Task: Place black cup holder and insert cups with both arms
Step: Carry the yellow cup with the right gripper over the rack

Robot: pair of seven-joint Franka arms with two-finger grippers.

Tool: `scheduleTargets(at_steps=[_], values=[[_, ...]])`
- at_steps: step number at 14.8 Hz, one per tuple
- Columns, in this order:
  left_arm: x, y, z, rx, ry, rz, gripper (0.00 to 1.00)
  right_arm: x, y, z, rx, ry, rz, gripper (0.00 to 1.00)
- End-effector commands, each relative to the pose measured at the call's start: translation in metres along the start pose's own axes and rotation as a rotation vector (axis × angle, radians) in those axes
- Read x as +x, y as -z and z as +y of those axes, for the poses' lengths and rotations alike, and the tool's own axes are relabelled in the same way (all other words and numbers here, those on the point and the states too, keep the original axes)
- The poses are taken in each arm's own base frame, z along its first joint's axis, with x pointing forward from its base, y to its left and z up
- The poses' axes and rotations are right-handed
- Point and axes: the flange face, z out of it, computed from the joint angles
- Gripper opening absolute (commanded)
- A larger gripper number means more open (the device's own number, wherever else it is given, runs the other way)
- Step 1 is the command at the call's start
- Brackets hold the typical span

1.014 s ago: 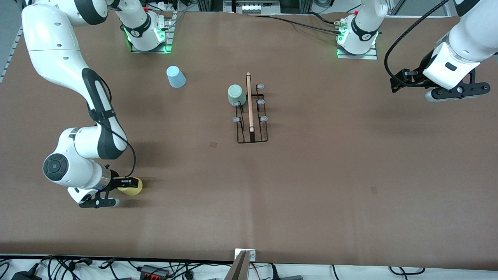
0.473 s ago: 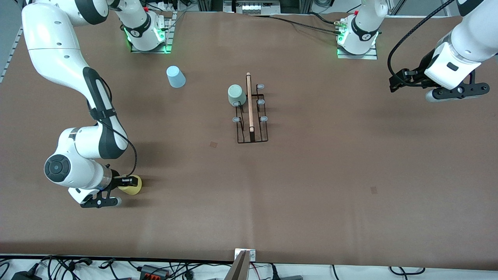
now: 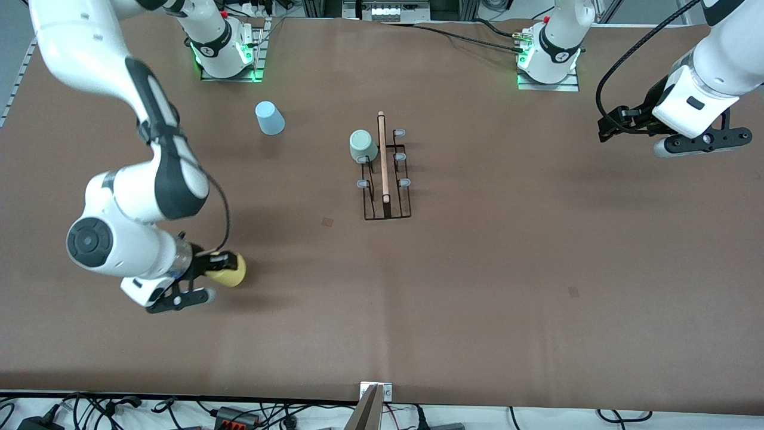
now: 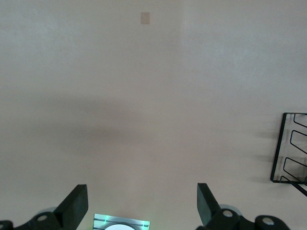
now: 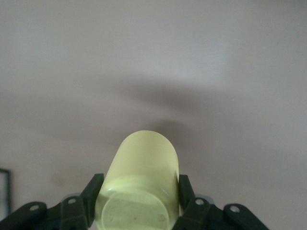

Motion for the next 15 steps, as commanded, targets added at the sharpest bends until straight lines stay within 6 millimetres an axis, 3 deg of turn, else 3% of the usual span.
scheduleTargets(at_steps=[1, 3, 4, 5, 9, 12, 15], values=[[0.002, 0.004, -0.001, -0.020, -0.049, -0.007, 1.00, -0.006, 0.005, -0.075, -0.016, 0.034, -0.035, 0.30], [0.003, 0.004, -0.002, -0.019, -0.091, -0.006, 1.00, -0.021, -0.005, -0.139, -0.038, 0.013, -0.072, 0.30], [0.004, 0.004, -0.004, -0.022, -0.079, -0.005, 1.00, -0.031, 0.001, -0.170, -0.049, 0.016, -0.066, 0.29], [0.004, 0.004, -0.005, -0.022, -0.071, -0.004, 1.00, -0.039, 0.012, -0.195, -0.050, 0.023, -0.052, 0.29], [0.006, 0.012, -0.011, -0.019, -0.024, 0.012, 1.00, -0.066, 0.006, -0.270, -0.044, 0.001, -0.049, 0.26], [0.006, 0.013, -0.012, -0.020, -0.013, 0.014, 1.00, -0.084, -0.005, -0.310, -0.060, -0.003, -0.060, 0.26], [0.007, 0.012, -0.015, -0.027, -0.008, 0.012, 1.00, -0.087, -0.021, -0.318, -0.065, -0.011, -0.079, 0.26]])
